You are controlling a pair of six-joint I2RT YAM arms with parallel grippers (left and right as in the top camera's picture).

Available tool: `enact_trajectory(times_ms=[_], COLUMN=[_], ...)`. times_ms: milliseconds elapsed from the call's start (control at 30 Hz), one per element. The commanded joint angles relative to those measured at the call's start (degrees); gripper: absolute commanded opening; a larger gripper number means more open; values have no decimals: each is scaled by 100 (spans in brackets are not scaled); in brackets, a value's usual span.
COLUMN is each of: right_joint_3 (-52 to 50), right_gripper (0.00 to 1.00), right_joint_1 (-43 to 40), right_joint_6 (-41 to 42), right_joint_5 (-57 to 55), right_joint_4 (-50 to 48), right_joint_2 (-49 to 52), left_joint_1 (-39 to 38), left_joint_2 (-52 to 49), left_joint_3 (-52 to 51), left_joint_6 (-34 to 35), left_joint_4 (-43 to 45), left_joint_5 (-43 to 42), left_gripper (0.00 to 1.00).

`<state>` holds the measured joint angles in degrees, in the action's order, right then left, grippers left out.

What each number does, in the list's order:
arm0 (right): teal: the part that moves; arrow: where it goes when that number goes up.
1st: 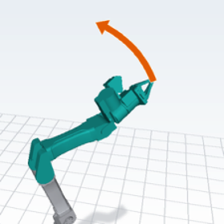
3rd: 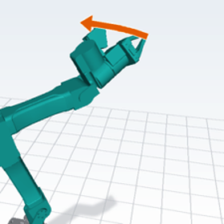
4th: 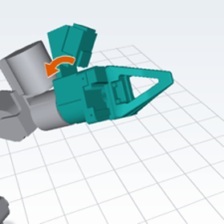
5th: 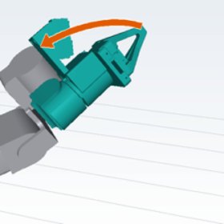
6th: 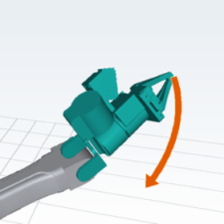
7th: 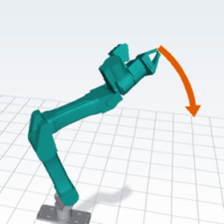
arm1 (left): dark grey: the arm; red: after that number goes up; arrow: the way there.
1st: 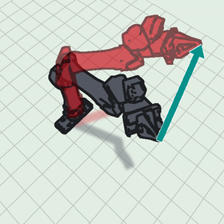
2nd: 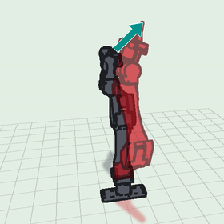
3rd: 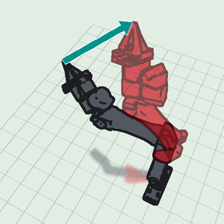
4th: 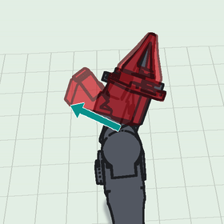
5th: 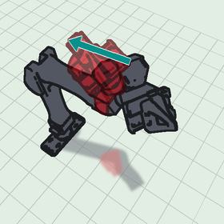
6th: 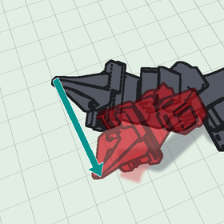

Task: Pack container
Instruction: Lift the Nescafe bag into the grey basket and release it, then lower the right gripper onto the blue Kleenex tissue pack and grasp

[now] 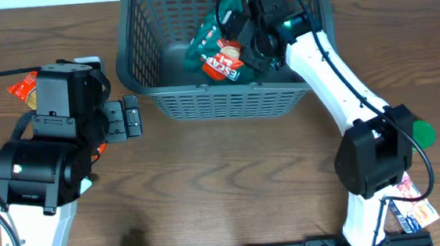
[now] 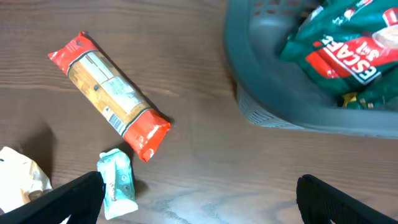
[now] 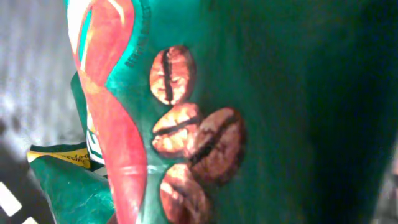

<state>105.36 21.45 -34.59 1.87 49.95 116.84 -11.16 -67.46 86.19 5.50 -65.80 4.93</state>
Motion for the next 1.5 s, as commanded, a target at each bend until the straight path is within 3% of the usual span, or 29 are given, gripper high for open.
enact_trajectory(times_ms=[0, 100, 133, 433, 700, 800, 833, 967, 1133, 1333, 1467], right_joint_3=[258, 258, 258, 610, 2579, 3233, 3359, 3462, 3462, 2649, 1272], right_gripper=[19, 49, 54, 66, 80, 90, 99, 99, 99, 99, 99], right_joint_1=[-4, -4, -2, 0, -48, -254, -363, -942, -1749, -2149, -2144], right_joint_6=[81, 116, 116, 643, 1495, 2406, 2634, 3543, 3906, 3882, 3882], right_joint_5=[205, 205, 205, 203, 131, -411, -549, -807, -752, -175, -96], right_joint_4=[-68, -7, 24, 2, 846, 1709, 2079, 3329, 4697, 4739, 4736], right_joint_2=[-146, -153, -155, -304, -713, -876, -944, -1307, -1683, -2435, -3388], left_joint_1=[-28, -28, -28, -28, -28, -28, -28, -28, -28, -28, -28], left_joint_2=[-26, -28, -28, -28, -28, -28, -26, -28, -26, -28, -28], left_joint_3=[94, 94, 94, 94, 94, 94, 94, 94, 94, 94, 94], left_joint_6=[-96, -96, -96, -94, -94, -94, -94, -94, -96, -96, -96], left_joint_4=[-20, -20, -20, -20, -17, -20, -20, -15, -15, 31, 39], left_joint_5=[72, 72, 72, 72, 72, 72, 72, 72, 72, 72, 72], left_gripper=[98, 99, 99, 99, 99, 98, 99, 99, 98, 99, 99])
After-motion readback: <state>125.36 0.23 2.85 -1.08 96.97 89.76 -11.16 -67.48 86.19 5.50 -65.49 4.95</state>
